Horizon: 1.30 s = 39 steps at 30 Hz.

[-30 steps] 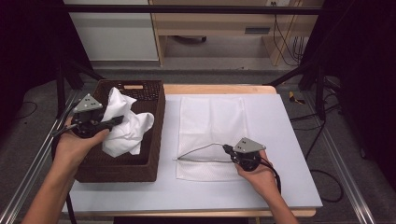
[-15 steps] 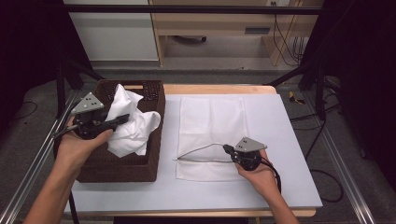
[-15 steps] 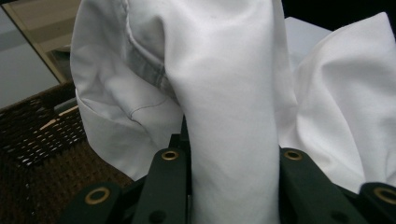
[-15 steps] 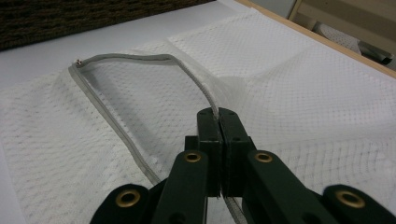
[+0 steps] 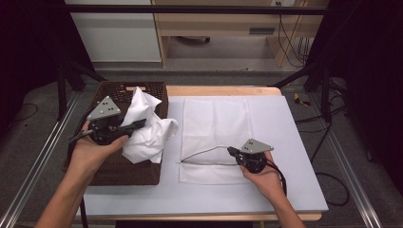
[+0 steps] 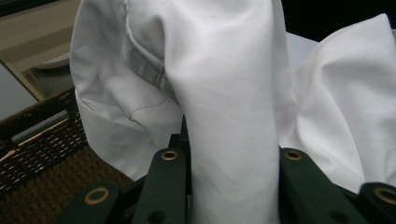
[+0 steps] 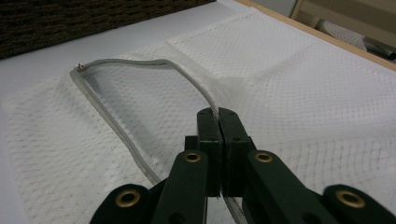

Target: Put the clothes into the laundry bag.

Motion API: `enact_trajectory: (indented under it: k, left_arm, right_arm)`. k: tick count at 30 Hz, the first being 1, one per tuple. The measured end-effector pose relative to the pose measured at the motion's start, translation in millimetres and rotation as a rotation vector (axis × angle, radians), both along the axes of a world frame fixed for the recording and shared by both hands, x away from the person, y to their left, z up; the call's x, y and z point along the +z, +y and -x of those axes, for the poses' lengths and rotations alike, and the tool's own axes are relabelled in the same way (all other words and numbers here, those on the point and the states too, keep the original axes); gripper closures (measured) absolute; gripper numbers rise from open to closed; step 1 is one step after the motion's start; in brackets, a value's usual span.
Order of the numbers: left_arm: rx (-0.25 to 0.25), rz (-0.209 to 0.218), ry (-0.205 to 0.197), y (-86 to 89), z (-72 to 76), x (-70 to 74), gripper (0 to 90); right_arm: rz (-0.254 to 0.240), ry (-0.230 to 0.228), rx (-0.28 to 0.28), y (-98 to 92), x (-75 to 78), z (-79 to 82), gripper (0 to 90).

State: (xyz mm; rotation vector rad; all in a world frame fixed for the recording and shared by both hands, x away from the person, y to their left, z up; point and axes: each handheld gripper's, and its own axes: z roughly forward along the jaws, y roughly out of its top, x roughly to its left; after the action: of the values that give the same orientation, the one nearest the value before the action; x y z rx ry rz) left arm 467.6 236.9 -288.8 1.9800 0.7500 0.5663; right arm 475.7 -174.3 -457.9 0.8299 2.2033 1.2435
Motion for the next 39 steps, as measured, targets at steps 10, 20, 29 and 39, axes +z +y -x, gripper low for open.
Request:
enact_trajectory:
  k: [10, 20, 29, 39]
  left_arm:
    - [-0.075, 0.012, 0.006, -27.7, 3.6, -2.0, 73.1]
    - [-0.133, 0.025, 0.021, -54.7, 6.9, -11.5, 73.1]
    - [-0.162, 0.028, 0.035, -71.0, 6.2, -22.2, 73.0]
    - [-0.187, 0.031, 0.053, -82.9, 8.1, -35.5, 73.0]
  right_arm:
    - [-0.009, 0.006, -0.001, -1.0, 0.0, -0.5, 89.1]
    - [-0.029, 0.021, 0.002, -3.0, -0.6, -2.1, 89.1]
    - [-0.048, 0.037, -0.002, -4.7, -1.2, -3.1, 89.1]
    - [-0.063, 0.048, -0.001, -5.7, -2.0, -4.8, 89.0]
